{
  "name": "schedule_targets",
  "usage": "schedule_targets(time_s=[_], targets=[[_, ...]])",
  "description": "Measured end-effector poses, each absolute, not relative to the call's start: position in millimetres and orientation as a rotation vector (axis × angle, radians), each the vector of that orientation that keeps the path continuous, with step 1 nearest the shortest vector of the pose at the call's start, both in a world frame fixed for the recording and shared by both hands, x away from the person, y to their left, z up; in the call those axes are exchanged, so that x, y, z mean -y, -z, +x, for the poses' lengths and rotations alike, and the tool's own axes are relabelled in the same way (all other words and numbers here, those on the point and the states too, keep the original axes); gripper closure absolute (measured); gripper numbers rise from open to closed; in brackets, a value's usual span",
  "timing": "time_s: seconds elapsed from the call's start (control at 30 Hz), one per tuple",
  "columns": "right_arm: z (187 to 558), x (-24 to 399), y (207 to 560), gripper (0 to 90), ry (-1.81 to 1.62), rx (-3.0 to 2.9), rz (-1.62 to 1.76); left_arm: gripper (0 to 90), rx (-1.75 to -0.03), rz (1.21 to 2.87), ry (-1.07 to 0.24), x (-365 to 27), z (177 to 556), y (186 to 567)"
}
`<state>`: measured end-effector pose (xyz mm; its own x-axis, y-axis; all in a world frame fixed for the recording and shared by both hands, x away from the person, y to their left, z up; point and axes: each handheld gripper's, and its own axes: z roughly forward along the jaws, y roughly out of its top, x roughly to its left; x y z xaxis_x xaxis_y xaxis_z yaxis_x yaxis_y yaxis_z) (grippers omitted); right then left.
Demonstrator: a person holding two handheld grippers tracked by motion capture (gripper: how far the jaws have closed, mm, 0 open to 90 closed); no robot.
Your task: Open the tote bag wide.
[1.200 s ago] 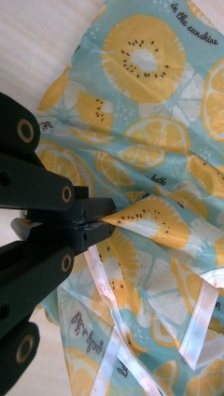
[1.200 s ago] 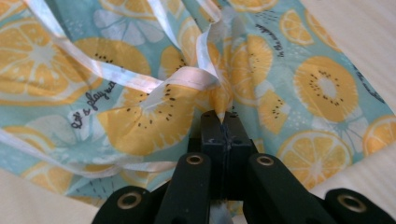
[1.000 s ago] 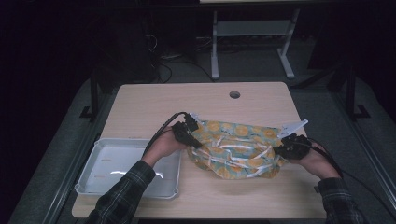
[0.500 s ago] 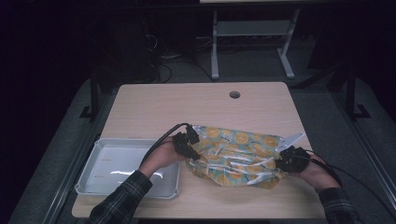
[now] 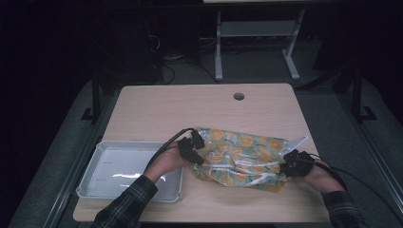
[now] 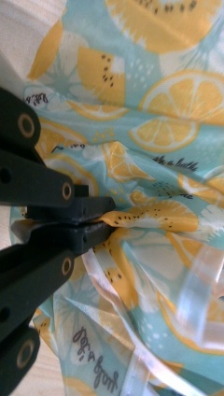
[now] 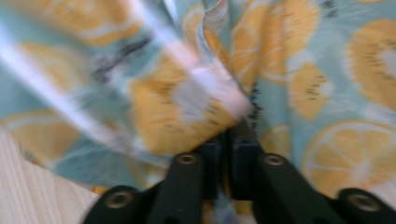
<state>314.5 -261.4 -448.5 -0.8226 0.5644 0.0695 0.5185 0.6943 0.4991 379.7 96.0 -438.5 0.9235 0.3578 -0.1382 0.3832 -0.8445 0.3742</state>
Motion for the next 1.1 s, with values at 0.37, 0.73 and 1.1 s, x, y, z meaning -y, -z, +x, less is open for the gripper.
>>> schedule_targets(time_s=[0.37, 0.73, 1.1], targets=[[317, 283, 413, 58.6, -0.951, -2.659, 1.038, 54.5, -0.592, 2.500, 0.071, -123, 390, 406], [312, 289, 368, 54.0, -1.055, -2.539, 0.984, 49.5, -0.535, 2.411, 0.022, -126, 381, 366], [301, 257, 354, 52.7, -1.130, -2.601, 0.845, 49.9, -0.398, 2.411, 0.061, -104, 356, 355]])
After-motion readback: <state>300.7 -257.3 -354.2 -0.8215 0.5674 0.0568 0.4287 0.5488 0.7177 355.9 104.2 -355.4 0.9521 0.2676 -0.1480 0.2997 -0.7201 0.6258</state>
